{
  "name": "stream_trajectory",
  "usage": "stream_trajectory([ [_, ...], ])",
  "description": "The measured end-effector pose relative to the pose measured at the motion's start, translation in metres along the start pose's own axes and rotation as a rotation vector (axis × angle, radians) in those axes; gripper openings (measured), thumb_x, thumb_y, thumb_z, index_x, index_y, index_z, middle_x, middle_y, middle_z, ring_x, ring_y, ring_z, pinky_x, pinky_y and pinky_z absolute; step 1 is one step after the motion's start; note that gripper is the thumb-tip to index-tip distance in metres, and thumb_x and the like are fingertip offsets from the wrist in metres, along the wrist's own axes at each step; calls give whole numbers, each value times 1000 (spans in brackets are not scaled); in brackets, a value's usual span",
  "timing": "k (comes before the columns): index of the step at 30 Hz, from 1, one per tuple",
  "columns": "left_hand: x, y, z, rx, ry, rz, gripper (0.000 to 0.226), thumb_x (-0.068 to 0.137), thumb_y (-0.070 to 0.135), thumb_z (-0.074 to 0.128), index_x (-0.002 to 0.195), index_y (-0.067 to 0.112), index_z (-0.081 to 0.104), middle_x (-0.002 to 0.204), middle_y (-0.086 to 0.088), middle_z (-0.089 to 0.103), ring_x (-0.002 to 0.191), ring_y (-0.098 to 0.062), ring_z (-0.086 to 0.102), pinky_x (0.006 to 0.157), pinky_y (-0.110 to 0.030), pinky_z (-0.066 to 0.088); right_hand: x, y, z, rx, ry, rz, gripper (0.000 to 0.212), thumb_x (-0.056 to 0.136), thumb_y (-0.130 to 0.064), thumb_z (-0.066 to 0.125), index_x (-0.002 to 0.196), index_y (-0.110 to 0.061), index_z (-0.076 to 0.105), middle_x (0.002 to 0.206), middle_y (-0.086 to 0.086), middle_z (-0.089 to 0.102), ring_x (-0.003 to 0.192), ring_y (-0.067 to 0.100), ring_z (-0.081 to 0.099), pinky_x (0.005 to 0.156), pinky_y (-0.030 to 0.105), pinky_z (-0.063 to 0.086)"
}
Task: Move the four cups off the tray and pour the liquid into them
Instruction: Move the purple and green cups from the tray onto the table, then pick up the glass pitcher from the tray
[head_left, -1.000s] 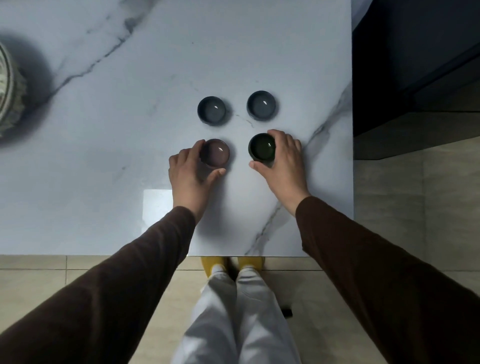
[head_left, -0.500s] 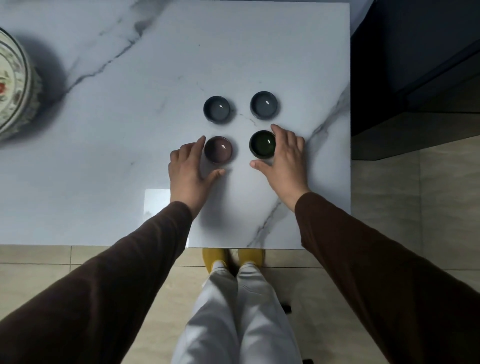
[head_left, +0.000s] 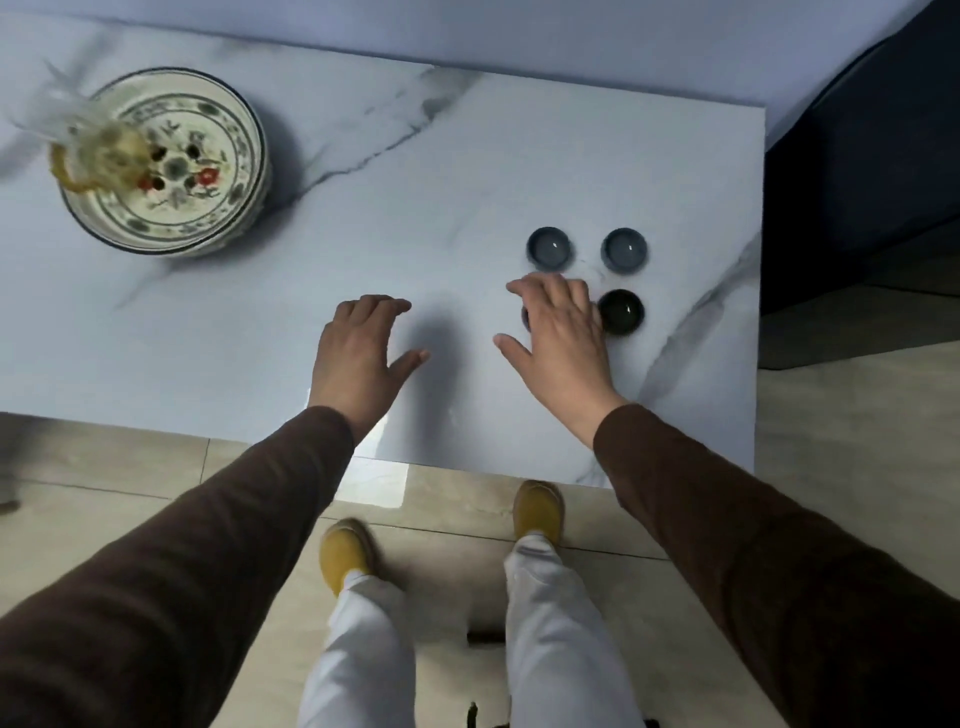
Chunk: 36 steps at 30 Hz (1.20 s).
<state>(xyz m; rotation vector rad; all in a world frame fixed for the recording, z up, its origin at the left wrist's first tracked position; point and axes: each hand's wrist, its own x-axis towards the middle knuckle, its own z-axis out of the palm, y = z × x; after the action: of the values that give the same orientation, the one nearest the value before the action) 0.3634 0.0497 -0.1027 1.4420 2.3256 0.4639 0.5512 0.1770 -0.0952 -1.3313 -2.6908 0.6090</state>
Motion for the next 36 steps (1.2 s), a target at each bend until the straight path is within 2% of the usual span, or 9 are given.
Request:
stream_trajectory([
  [10,-37,-158,-101,72,-39,-20,51,85,35,71,129,14,58,128,-5,59,119,-31,50,96,-44,43,4,-190,56,21,-72,-44,50,89,-35,65,135,-20,51,135,0,52,124,24,42,100,36,36],
  [21,-2,-265,-161,116,-45,-85,45,84,31,73,125,15,61,123,-5,62,111,-32,53,91,-44,47,82,-265,91,78,-75,-35,49,90,-34,65,135,-19,51,133,2,53,121,25,46,100,39,40],
  [28,31,-319,-188,73,-61,-77,45,85,30,71,126,16,60,123,-6,62,113,-32,52,93,-45,46,131,-324,115,91,-62,-8,47,91,-34,64,133,-18,52,132,3,54,120,26,46,98,39,41],
  [32,54,-359,-208,51,-69,-34,46,85,29,71,127,15,59,124,-7,61,114,-32,51,96,-45,45,152,-364,133,178,-25,47,45,91,-32,64,132,-16,53,131,3,55,120,24,47,99,39,43],
  [36,78,-392,-222,43,-67,-32,47,85,27,70,129,14,58,127,-8,59,117,-33,49,99,-45,43,172,-401,151,375,-5,130,41,93,-32,61,130,-17,55,130,2,54,119,21,47,101,36,42],
])
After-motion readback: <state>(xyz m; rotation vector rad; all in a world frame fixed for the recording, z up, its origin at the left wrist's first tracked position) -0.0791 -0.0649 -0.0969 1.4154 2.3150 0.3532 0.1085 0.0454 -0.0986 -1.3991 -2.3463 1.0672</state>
